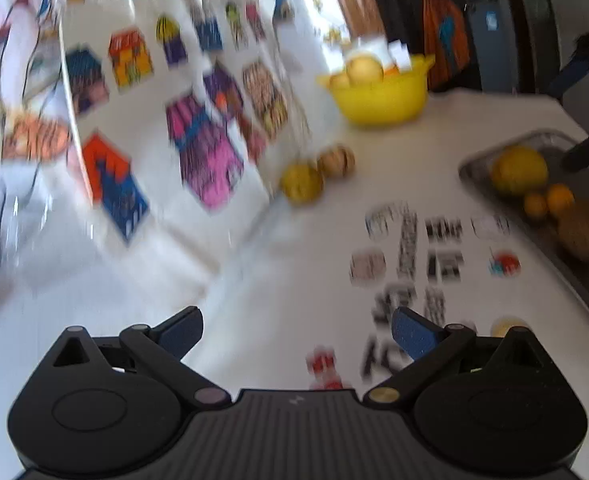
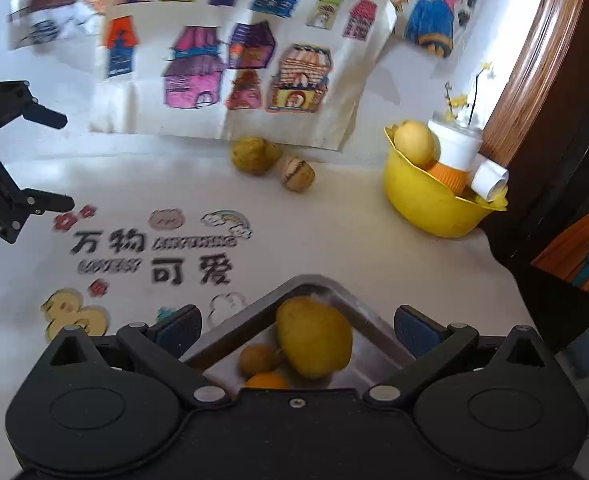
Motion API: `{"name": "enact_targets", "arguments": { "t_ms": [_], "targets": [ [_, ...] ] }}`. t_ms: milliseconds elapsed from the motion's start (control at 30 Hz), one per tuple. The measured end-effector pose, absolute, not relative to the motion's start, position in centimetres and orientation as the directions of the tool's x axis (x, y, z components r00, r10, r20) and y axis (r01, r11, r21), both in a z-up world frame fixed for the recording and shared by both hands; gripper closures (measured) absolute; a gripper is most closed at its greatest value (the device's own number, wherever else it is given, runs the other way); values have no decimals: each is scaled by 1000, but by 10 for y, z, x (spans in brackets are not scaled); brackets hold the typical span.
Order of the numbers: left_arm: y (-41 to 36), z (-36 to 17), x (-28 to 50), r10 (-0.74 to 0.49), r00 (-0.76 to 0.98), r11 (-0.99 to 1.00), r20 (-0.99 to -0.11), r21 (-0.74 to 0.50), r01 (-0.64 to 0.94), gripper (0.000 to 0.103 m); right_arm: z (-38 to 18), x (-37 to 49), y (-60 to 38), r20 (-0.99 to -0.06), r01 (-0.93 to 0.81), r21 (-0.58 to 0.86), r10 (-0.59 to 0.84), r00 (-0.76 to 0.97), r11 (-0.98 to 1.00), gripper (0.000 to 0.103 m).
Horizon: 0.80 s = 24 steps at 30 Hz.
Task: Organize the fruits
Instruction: 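Withdraw both open tools toward the remaining pear and pepino melon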
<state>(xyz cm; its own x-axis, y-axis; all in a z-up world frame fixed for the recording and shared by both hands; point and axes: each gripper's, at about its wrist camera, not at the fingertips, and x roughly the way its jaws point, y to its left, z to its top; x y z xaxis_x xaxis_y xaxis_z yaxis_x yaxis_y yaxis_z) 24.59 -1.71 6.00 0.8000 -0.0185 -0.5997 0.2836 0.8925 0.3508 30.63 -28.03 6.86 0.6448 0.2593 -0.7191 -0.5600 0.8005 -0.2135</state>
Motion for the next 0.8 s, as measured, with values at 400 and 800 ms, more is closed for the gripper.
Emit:
{"name": "enact_targets", "arguments": {
  "t_ms": [400, 800],
  "targets": [
    [-42, 53, 312, -156, 873, 756, -463, 513, 407, 1, 40, 396, -237, -722, -775, -411, 348, 598, 480, 1],
    [-75, 20, 379, -141, 846, 584, -515, 646, 491, 2, 11, 468, -222, -690, -781, -338, 426, 585, 525, 10]
  ]
}}
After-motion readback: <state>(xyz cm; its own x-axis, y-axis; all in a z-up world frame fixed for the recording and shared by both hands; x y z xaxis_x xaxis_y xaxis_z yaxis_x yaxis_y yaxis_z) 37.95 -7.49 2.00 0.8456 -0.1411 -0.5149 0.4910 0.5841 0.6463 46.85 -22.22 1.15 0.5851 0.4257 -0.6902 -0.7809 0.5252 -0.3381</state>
